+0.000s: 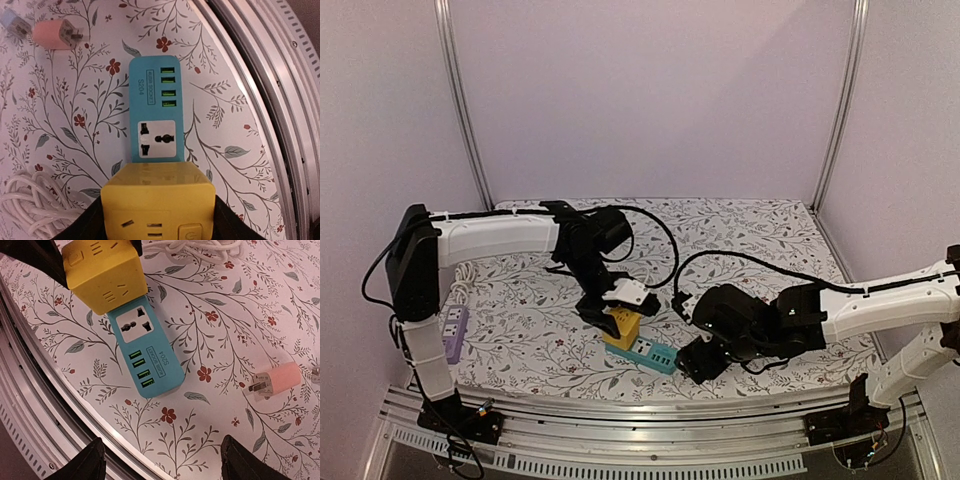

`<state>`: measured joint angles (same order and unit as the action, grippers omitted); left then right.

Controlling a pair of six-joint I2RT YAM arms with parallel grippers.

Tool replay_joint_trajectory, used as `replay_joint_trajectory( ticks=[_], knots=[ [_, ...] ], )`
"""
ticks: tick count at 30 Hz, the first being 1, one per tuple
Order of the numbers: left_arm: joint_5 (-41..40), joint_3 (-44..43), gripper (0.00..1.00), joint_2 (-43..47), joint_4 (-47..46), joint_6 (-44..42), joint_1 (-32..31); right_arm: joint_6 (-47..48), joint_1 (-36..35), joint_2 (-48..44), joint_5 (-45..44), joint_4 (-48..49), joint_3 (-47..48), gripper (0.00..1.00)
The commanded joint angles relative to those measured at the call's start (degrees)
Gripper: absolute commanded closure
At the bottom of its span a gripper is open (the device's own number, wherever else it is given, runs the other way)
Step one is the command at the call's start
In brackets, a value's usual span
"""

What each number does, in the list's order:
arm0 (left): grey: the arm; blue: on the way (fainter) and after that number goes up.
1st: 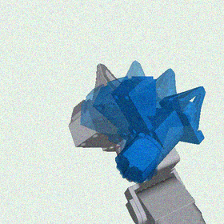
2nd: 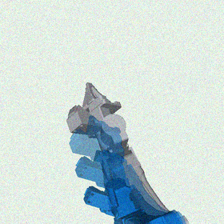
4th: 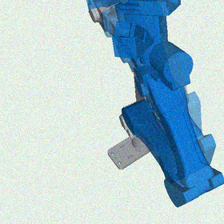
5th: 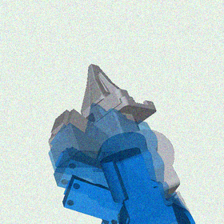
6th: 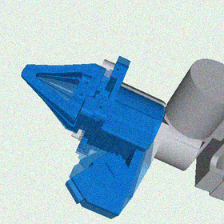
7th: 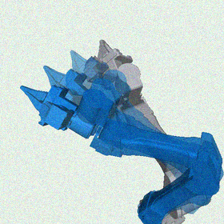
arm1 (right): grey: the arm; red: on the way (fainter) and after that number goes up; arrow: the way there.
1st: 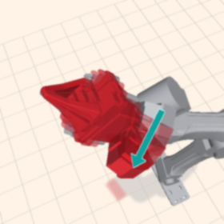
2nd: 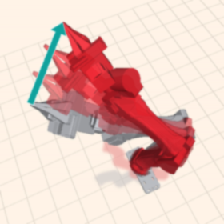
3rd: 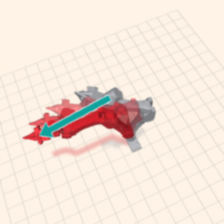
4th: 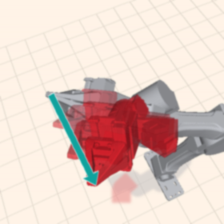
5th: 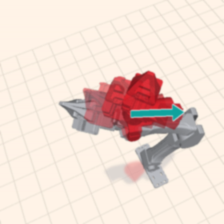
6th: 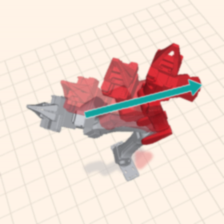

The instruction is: Insert the plug

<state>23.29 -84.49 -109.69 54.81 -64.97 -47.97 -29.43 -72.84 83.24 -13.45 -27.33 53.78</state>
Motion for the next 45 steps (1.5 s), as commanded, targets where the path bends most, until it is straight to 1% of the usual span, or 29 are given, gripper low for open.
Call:
replay_joint_trajectory(
  ticks=[1,4,10,16,19,22,23,26,28,30,33,36,39,45],
  knots=[
    [-14.04,0.19,1.00,-10.68,0.52,6.99,-0.86,-3.27,-0.44,-4.96,-3.16,-3.13,-2.82,0.22],
    [-14.54,-2.74,1.00,-12.42,1.83,11.70,0.08,-4.52,-0.42,-6.68,-4.14,-4.52,-3.58,0.22],
    [-13.87,-3.48,1.00,-10.91,1.38,18.63,2.17,-5.31,-0.46,-6.83,-4.79,-4.82,-3.04,0.22],
    [-18.48,-3.10,1.00,-9.91,-3.76,27.58,3.49,-3.97,-0.45,-4.64,-4.48,-4.34,-1.27,0.22],
    [-21.22,-4.73,1.00,-10.59,-4.56,31.21,3.54,-2.85,-0.42,-3.60,-4.24,-3.91,-0.46,0.22],
    [-23.07,-6.23,1.00,-11.39,-4.92,32.42,3.58,-2.45,-0.42,-2.90,-4.39,-3.98,0.29,0.22],
    [-25.38,-6.92,1.00,-11.55,-5.40,33.68,3.70,-2.47,-0.43,-2.63,-4.32,-4.00,0.50,0.22],
    [-24.90,-9.20,1.00,-11.88,-5.88,35.38,4.02,-3.10,-0.50,-2.34,-4.30,-3.89,0.60,0.22],
    [-23.00,-10.11,1.00,-11.86,-5.67,34.64,3.94,-3.54,-0.55,-2.15,-4.45,-4.01,0.77,0.22],
    [-20.92,-9.90,1.00,-11.21,-5.18,31.70,3.60,-3.93,-0.91,-1.99,-4.95,-4.41,1.11,0.22],
    [-18.42,-9.34,1.00,-10.45,-1.31,23.98,3.41,-4.70,-1.45,-1.81,-5.34,-4.75,1.31,0.22],
    [-18.34,-8.93,1.00,-9.90,0.96,19.33,3.93,-5.58,-2.05,-1.45,-5.20,-5.17,1.54,0.22],
    [-16.04,-11.43,1.00,-10.09,3.23,18.82,5.14,-5.93,-2.60,-0.79,-5.09,-5.90,2.27,0.22],
    [-13.54,-17.71,1.00,-9.36,4.19,21.92,6.54,-4.83,-2.97,1.07,-5.14,-5.81,4.03,0.22]
  ],
)
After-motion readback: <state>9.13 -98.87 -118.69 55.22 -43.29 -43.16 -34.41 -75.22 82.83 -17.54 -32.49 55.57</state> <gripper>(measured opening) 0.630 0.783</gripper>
